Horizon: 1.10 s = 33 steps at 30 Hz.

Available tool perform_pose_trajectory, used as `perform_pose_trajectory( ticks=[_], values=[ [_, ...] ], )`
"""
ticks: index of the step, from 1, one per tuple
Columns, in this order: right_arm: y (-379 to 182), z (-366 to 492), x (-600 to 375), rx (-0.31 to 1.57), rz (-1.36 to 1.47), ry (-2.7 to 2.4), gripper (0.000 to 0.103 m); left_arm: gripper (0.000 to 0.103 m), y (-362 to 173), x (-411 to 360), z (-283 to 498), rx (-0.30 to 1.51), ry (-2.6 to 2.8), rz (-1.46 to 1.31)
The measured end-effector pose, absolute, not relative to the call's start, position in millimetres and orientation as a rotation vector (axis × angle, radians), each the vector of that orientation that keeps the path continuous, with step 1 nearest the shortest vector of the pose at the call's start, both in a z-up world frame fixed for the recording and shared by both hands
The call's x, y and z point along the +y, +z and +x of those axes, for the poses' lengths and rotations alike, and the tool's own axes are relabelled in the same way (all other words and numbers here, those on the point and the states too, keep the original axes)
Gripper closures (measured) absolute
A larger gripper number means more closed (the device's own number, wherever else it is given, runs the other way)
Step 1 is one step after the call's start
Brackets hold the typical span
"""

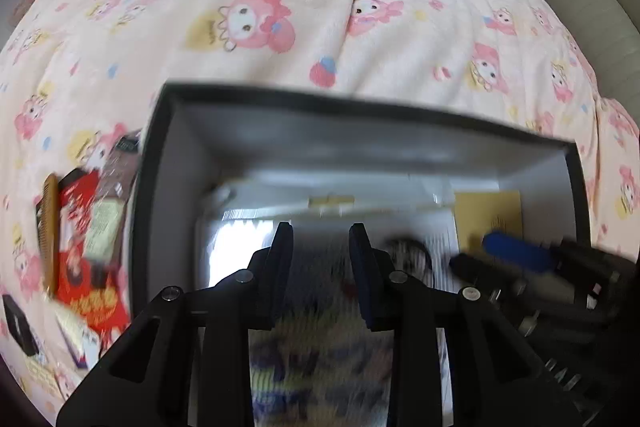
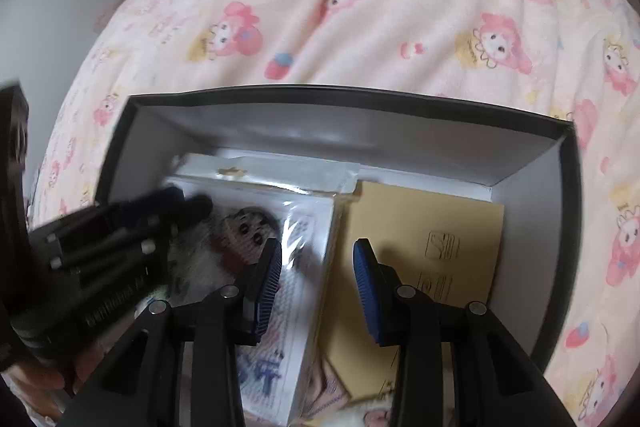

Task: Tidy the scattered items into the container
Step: 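Lower the Shin-chan card into the box and open the left gripper, then push the Shin-chan card flat against the box wall with the left gripper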

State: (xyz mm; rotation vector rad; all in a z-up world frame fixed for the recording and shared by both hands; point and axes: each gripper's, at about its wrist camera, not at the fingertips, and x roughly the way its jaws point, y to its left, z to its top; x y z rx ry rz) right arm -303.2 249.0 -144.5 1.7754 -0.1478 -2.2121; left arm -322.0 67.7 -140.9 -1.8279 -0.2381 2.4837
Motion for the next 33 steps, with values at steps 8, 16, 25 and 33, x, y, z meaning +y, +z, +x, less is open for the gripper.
perform_pose_trajectory(
  ticks=[8,16,25,33],
  values=[
    [-166.4,-301.8,257.3,-0.181,1.820,-2.058,0.070,0.074,-156.6,68.1,-328.2,-0.239,2.465,-1.851],
    [-158.6,-275.1,248.9,-0.103,1.799,-2.041,0.068,0.074,-136.9,77.1,-310.5,-0.193,2.418,-1.799],
    [-80.5,-217.8,297.8,-0.088,1.542,-2.504,0.066,0.056,-114.2,113.7,-230.6,-0.143,2.419,-1.724],
    [-90.3,-215.6,311.1,-0.246,1.608,-2.400,0.066,0.073,-133.7,161.6,-207.8,-0.092,2.335,-1.738]
  ],
)
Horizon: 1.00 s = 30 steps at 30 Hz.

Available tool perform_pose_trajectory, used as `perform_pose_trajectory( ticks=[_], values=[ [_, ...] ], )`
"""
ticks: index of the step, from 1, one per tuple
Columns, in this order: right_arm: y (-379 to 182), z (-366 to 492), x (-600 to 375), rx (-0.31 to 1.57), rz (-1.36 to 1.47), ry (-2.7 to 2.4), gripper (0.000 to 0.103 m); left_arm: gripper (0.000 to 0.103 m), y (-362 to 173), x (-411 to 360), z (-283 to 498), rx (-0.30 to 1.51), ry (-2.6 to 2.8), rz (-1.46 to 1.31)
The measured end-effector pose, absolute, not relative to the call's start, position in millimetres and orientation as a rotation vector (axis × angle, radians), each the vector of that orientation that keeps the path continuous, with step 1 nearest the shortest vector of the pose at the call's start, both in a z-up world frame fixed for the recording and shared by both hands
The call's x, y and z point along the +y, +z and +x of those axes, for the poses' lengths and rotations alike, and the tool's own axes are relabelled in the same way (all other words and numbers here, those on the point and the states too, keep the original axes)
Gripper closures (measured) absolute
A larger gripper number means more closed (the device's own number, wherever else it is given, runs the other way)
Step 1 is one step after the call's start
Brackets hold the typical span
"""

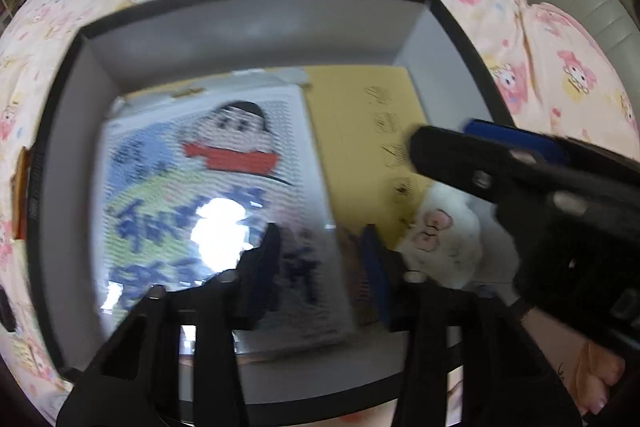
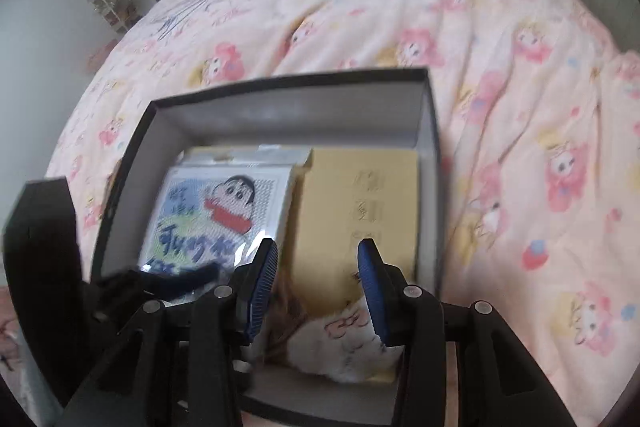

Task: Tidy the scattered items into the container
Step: 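Push the Shin-chan card flat against the box wall with the left gripper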

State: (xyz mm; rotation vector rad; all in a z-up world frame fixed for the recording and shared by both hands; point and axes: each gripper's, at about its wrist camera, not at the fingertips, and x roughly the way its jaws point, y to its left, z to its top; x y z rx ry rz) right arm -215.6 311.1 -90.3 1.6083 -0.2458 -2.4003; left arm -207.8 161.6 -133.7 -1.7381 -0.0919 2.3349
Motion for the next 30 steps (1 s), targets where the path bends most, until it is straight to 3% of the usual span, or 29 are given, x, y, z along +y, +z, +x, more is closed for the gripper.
perform_pose_trajectory(
  ticks=[14,17,21,24,30],
  values=[
    [-111.6,-225.5,308.0,-0.247,1.658,-2.377,0.066,0.075,-142.4,163.9,-208.3,0.057,2.406,-1.825],
    [-113.1,-225.8,304.5,-0.246,1.655,-2.364,0.065,0.075,-140.5,157.7,-208.6,0.030,2.387,-1.811],
    [-115.6,-225.3,294.8,-0.207,1.656,-2.360,0.065,0.075,-125.8,129.6,-209.7,-0.146,2.330,-1.784],
    [-113.0,-230.2,291.2,-0.208,1.636,-2.348,0.065,0.069,-105.2,98.6,-197.7,-0.136,2.442,-1.736],
    [-126.0,-264.3,269.1,-0.151,1.666,-2.321,0.066,0.069,-115.9,66.4,-232.5,-0.129,2.480,-1.774]
  ],
)
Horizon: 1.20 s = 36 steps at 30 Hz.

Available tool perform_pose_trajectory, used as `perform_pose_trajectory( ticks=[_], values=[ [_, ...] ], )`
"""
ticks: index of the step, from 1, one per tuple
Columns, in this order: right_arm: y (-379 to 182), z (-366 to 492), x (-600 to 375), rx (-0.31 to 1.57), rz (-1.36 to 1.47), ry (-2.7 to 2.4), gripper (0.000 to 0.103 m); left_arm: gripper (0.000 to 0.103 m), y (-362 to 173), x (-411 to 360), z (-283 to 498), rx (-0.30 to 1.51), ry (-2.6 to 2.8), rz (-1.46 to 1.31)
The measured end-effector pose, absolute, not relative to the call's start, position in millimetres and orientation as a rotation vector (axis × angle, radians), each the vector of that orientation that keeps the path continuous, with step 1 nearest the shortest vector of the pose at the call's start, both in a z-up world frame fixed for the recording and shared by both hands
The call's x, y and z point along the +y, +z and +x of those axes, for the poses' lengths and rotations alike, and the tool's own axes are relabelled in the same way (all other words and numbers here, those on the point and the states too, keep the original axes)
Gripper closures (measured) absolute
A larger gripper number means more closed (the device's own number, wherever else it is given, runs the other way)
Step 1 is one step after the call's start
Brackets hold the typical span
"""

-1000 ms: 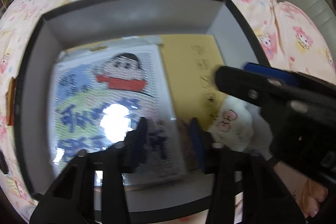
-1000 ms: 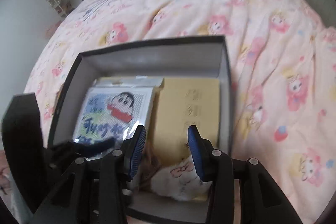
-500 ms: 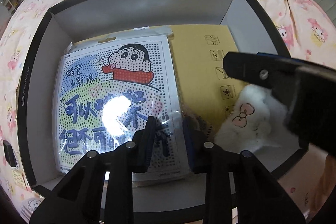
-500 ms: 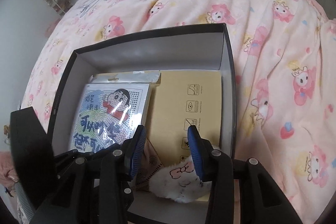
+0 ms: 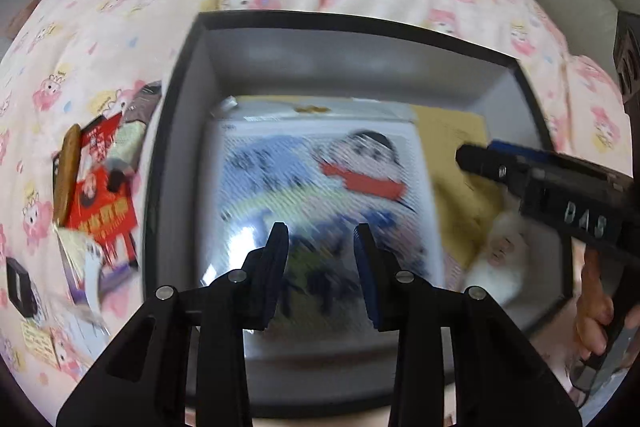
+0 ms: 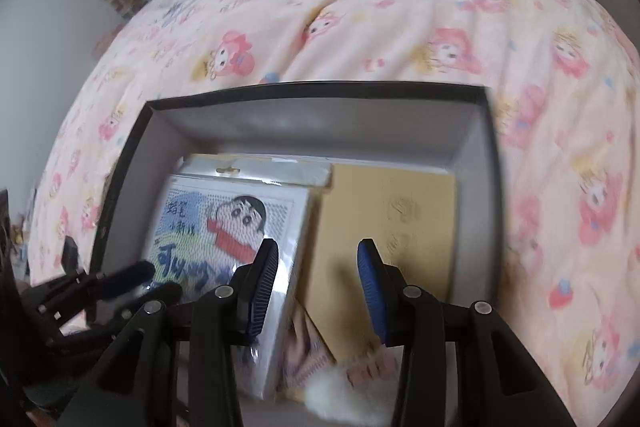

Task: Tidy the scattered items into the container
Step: 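Push the Shin-chan card flat against the box wall with the left gripper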

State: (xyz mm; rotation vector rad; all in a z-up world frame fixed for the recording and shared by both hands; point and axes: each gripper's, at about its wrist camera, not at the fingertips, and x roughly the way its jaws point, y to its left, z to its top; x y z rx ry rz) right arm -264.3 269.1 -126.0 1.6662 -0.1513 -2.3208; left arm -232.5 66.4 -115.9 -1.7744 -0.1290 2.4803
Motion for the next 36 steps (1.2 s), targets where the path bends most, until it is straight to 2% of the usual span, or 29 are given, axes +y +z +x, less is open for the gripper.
perform_pose_trajectory(
  ticks=[3,10,13,22,27,31,35,36],
  values=[
    [-141.3,-279.4,262.1,-0.140,1.732,-2.264,0.066,0.069,-120.3,66.2,-258.1,-0.118,2.477,-1.764],
    [-160.5,-305.5,255.8,-0.159,1.810,-2.227,0.066,0.069,-140.4,57.3,-309.6,-0.223,2.476,-1.798],
    [-162.5,-302.1,249.4,-0.092,1.799,-2.232,0.066,0.069,-144.5,58.9,-311.1,-0.185,2.465,-1.816],
    [-169.5,-286.4,248.6,-0.125,1.822,-2.124,0.066,0.069,-150.9,56.4,-296.0,-0.150,2.469,-1.856],
    [-166.9,-268.4,237.2,-0.034,1.799,-2.138,0.066,0.070,-152.6,51.4,-286.1,-0.212,2.453,-1.876],
    [-163.6,-253.6,239.3,-0.031,1.797,-2.147,0.066,0.070,-150.4,49.8,-276.1,-0.255,2.415,-1.899],
    [-151.2,-234.0,242.2,0.011,1.777,-2.206,0.066,0.070,-133.6,31.8,-253.8,-0.488,2.351,-1.828],
    [-145.3,-228.9,244.0,0.030,1.758,-2.247,0.066,0.070,-127.9,29.0,-245.3,-0.490,2.374,-1.804]
  ],
)
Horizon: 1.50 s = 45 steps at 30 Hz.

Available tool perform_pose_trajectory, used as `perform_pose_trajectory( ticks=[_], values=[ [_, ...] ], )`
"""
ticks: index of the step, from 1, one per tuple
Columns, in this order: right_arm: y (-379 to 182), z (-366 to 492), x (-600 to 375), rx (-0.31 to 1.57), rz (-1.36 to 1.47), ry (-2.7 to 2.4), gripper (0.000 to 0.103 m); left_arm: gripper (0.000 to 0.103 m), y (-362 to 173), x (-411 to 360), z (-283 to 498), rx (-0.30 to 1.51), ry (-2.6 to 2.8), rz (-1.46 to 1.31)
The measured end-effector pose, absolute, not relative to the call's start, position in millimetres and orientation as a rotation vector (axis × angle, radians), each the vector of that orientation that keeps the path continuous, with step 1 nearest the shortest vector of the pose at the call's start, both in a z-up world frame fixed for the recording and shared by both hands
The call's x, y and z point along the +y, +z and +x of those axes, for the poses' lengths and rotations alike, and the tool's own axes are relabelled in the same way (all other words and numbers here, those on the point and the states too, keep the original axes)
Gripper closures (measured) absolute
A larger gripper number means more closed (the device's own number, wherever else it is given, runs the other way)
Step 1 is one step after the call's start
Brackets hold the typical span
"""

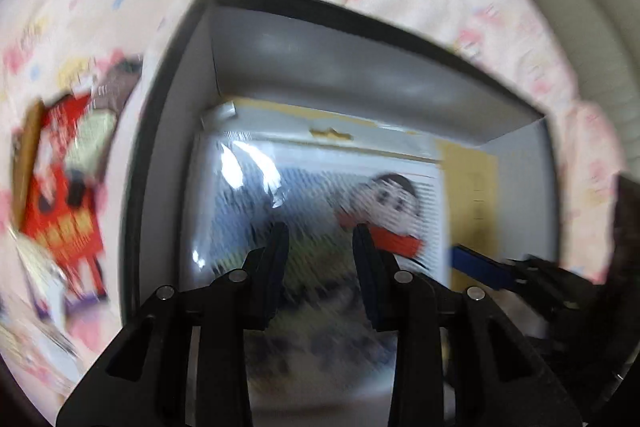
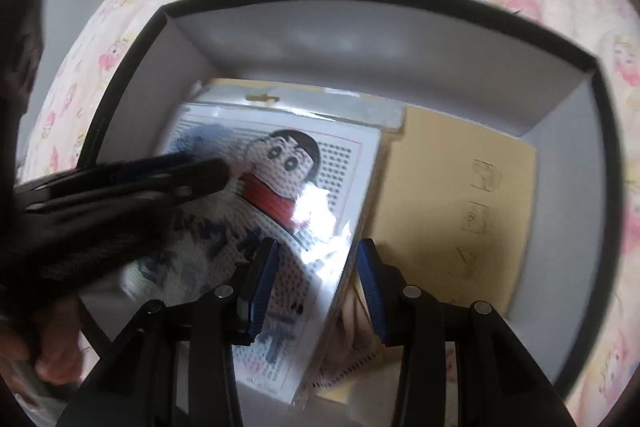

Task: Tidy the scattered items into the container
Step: 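Push the Shin-chan card flat against the box wall with the left gripper, then withdraw the left gripper from the box toward the black square frame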

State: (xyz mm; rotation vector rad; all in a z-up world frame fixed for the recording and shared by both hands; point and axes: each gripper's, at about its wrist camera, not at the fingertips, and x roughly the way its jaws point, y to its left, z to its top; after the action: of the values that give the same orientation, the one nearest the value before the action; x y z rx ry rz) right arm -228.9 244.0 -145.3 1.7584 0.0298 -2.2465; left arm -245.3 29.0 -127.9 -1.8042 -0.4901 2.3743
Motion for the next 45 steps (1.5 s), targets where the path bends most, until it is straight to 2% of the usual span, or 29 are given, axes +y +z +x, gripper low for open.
perform_pose_trajectory(
  ticks=[3,8,23,29,33,38,41,43,45],
  values=[
    [-133.5,-218.5,248.4,0.051,1.699,-2.312,0.066,0.071,-126.1,33.7,-228.9,-0.392,2.390,-1.819],
    [-150.5,-222.8,248.9,-0.056,1.773,-2.181,0.067,0.071,-138.3,43.3,-215.8,-0.284,2.360,-1.887],
    [-145.2,-199.7,245.1,0.066,1.790,-2.187,0.066,0.071,-140.8,33.0,-196.9,-0.348,2.366,-1.854],
    [-139.7,-193.9,244.9,0.136,1.780,-2.216,0.066,0.068,-136.6,30.1,-185.8,-0.393,2.368,-1.803],
    [-130.3,-185.9,242.4,0.187,1.751,-2.253,0.066,0.067,-124.2,30.4,-183.7,-0.400,2.394,-1.748],
    [-103.0,-165.5,230.8,0.364,1.624,-2.401,0.065,0.066,-99.8,37.0,-171.3,-0.357,2.477,-1.660],
    [-81.3,-148.3,233.8,0.336,1.559,-2.431,0.065,0.066,-80.3,39.7,-161.8,-0.362,2.497,-1.595],
    [-75.7,-126.4,203.2,0.276,1.535,-2.447,0.065,0.066,-67.3,40.0,-152.4,-0.350,2.510,-1.560],
    [-70.6,-147.6,209.1,0.226,1.516,-2.447,0.065,0.066,-52.5,40.2,-140.5,-0.323,2.540,-1.518]
  ],
)
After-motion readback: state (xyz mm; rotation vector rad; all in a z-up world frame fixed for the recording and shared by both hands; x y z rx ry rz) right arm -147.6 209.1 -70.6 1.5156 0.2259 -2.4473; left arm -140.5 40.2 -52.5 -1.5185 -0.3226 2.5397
